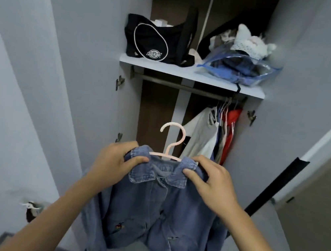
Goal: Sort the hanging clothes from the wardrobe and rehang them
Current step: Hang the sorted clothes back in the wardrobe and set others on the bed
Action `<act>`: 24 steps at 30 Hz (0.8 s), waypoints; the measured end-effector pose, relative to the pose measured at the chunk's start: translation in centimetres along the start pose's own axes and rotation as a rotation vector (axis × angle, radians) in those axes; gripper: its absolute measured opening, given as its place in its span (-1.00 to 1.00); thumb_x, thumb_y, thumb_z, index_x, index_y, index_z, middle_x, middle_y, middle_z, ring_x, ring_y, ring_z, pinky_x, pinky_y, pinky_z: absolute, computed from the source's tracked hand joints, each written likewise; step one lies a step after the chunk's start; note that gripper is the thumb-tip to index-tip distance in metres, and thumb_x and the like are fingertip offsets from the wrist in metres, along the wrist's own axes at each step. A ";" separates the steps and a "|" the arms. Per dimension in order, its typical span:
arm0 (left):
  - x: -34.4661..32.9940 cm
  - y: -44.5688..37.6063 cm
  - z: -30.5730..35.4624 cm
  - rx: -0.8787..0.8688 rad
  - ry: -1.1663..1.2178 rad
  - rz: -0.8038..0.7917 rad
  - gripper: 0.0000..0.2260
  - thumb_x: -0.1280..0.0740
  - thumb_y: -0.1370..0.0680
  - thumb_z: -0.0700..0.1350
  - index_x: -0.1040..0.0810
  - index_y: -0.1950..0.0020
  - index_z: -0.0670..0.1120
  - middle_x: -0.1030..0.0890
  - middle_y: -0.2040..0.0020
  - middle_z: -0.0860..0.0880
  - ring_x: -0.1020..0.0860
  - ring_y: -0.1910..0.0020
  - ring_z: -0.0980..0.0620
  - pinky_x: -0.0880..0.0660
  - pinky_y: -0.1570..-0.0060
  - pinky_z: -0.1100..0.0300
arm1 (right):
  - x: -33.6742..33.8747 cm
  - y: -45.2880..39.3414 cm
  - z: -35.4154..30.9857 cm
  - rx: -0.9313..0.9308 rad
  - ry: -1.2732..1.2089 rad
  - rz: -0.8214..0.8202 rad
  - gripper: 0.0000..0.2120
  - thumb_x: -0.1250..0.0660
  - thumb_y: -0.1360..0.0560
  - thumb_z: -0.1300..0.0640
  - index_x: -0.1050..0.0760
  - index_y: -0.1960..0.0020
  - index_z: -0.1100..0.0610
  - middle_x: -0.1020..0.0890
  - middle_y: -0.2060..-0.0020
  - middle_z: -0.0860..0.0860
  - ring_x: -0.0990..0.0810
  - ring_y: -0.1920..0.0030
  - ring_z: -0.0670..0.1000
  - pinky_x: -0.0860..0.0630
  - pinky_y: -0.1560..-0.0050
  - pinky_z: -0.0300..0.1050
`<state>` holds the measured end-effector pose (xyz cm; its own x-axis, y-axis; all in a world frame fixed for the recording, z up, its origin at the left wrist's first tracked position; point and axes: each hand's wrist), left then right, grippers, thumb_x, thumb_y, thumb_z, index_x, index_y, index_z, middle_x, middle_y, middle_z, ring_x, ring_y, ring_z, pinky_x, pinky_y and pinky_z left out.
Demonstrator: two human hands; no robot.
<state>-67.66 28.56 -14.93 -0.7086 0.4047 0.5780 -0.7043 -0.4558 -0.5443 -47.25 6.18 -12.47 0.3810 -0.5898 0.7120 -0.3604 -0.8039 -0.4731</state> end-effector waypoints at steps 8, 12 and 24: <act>-5.8 -7.3 -2.2 -0.095 0.014 -0.102 -0.63 -0.22 -0.58 0.41 -0.45 0.18 0.15 -0.49 0.25 0.12 -0.51 0.24 0.09 -0.49 0.23 -0.04 | 1.6 -1.5 5.7 -0.087 -0.129 0.093 -0.87 -0.45 -0.59 -0.02 -0.63 -0.07 0.01 -0.69 0.09 -0.16 -0.69 0.07 -0.06 -0.60 0.04 0.05; -7.6 -10.5 -3.3 -0.058 -0.088 -0.135 -0.61 -0.23 -0.56 0.38 -0.51 0.09 0.06 -0.50 0.16 0.15 -0.48 0.11 0.15 -0.49 0.13 0.04 | 0.2 -3.3 8.4 -0.127 -0.170 0.173 -0.86 -0.46 -0.57 0.00 -0.65 -0.05 0.05 -0.70 0.13 -0.14 -0.70 0.11 -0.06 -0.62 0.11 0.03; -12.2 -19.5 -9.1 -0.061 -0.059 -0.152 -0.57 -0.16 -0.58 0.45 -0.48 0.10 0.11 -0.47 0.14 0.19 -0.43 0.06 0.14 -0.44 0.10 0.08 | -1.4 -9.2 14.5 -0.194 0.046 0.178 -0.86 -0.44 -0.58 -0.10 -0.61 -0.07 -0.07 -0.64 0.22 -0.20 -0.63 0.20 -0.15 -0.58 0.20 -0.06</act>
<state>-45.70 39.71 -16.92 -0.5916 0.4168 0.6901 -0.8054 -0.3437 -0.4828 -32.13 13.29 -16.62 0.2594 -0.7129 0.6516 -0.5764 -0.6556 -0.4878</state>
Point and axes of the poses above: each hand's wrist, its own y-axis away from the middle knuckle, its own x-axis out of the back of the hand, z = x × y
